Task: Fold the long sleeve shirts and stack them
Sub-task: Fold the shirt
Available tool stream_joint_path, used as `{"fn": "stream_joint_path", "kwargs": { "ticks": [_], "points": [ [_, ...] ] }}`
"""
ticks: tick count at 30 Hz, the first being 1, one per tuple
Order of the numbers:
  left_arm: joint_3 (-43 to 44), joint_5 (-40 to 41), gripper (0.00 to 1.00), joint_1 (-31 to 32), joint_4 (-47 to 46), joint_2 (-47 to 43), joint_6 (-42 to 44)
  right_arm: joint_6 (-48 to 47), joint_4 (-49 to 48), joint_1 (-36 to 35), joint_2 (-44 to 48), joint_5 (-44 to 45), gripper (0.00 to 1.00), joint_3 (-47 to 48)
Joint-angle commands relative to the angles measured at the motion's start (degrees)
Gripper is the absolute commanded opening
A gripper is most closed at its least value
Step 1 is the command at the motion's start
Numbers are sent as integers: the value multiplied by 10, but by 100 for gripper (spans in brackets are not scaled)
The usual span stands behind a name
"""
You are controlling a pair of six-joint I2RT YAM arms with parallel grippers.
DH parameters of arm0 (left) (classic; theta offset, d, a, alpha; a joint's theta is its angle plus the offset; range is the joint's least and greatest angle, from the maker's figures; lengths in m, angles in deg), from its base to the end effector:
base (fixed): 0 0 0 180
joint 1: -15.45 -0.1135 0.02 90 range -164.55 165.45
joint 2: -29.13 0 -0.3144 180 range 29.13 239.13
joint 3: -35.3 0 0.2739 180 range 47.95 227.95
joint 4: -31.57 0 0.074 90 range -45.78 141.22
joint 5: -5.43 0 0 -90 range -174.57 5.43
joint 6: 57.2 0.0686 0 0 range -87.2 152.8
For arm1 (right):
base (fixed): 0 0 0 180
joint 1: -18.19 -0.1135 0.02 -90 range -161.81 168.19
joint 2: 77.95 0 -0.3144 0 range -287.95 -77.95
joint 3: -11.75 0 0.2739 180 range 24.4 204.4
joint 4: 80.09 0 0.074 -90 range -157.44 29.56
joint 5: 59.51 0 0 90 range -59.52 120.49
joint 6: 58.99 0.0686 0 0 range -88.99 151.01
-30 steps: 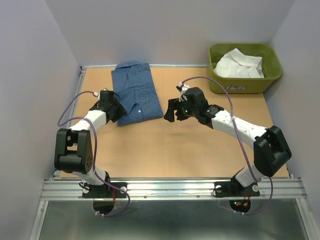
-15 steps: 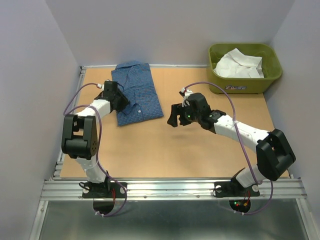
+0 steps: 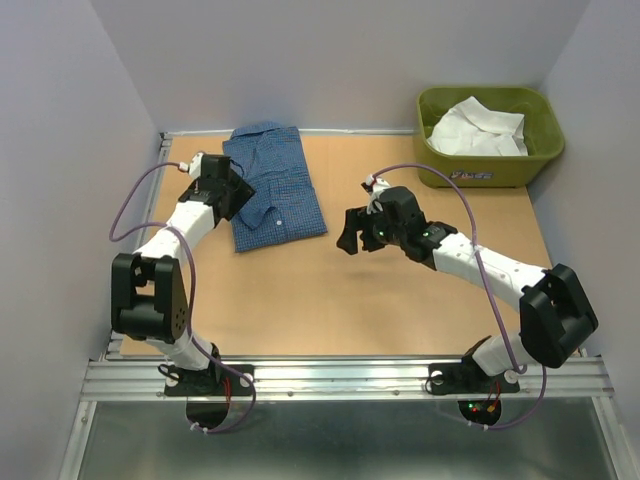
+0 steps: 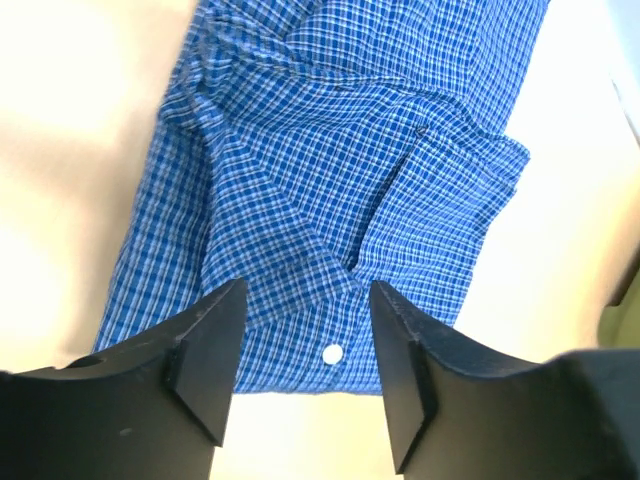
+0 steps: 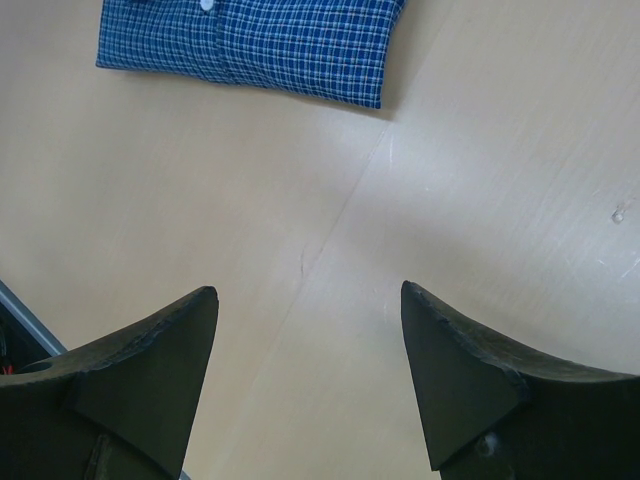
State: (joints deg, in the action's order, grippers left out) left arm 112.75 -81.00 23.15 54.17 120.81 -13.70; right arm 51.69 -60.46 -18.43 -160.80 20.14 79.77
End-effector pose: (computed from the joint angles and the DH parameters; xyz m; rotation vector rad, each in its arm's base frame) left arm 0.4056 -0.0505 0.2750 -0.7804 2.1104 -0.4505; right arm 0.2834 0.2260 0.2753 -0.4205 2.2252 0.7509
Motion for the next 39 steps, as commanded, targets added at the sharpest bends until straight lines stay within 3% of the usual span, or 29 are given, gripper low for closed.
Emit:
{"fn": "stream_joint_path", "kwargs": {
  "ticks": [1, 8, 13, 24, 39],
  "points": [
    [-41, 25, 65, 3, 13, -29, -24, -9, -24, -3, 16, 2, 79, -11],
    [-57, 4, 74, 8, -5, -4, -32, -11, -24, -2, 15, -2, 80, -16],
    [-61, -16, 75, 9, -30, 18, -34, -11, -24, -2, 20, 3, 82, -26],
    [-23, -44, 65, 10, -50, 64, -47, -11, -24, -2, 23, 17, 99, -33],
    [120, -66, 63, 10, -75, 158, -68, -22, -22, -1, 37, 38, 100, -48]
  ]
}}
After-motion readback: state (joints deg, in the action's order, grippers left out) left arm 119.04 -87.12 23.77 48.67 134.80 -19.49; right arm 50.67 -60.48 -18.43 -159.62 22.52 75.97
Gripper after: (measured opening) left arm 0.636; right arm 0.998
